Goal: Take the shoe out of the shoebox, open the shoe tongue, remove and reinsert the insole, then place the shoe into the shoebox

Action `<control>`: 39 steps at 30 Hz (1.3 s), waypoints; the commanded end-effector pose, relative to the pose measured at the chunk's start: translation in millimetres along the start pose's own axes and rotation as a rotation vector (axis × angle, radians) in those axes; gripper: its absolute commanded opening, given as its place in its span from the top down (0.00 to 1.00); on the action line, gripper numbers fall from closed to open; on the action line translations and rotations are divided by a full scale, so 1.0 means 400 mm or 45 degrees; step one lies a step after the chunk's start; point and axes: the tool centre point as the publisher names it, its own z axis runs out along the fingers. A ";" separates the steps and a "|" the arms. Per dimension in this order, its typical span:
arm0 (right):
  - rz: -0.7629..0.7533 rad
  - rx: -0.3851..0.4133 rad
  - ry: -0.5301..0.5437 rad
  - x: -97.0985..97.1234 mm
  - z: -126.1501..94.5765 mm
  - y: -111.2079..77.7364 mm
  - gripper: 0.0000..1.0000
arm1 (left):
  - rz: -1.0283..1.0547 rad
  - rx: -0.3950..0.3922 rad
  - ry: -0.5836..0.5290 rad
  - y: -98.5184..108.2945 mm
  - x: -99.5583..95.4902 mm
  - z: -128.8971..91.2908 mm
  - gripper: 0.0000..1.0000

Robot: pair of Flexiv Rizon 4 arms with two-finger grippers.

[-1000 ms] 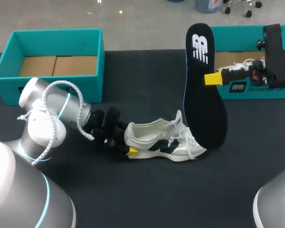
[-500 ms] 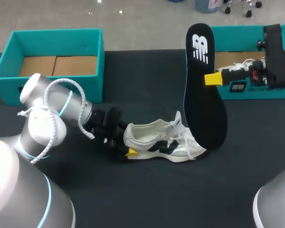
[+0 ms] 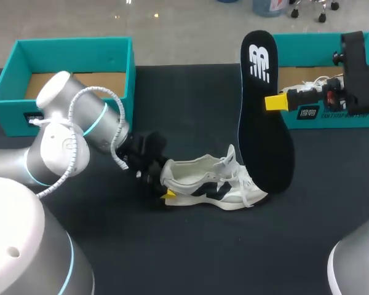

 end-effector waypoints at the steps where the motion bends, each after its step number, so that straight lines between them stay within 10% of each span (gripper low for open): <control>1: 0.002 0.003 0.000 -0.003 0.005 0.002 1.00 | -0.001 -0.053 -0.002 -0.005 -0.003 -0.004 0.00; 13: 0.002 0.003 0.000 -0.003 0.005 0.002 1.00 | 0.018 -0.066 -0.009 -0.007 0.003 -0.007 0.00; 39: 0.002 0.003 0.000 -0.003 0.005 0.002 1.00 | 0.092 -0.653 -0.050 -0.064 0.010 -0.086 0.00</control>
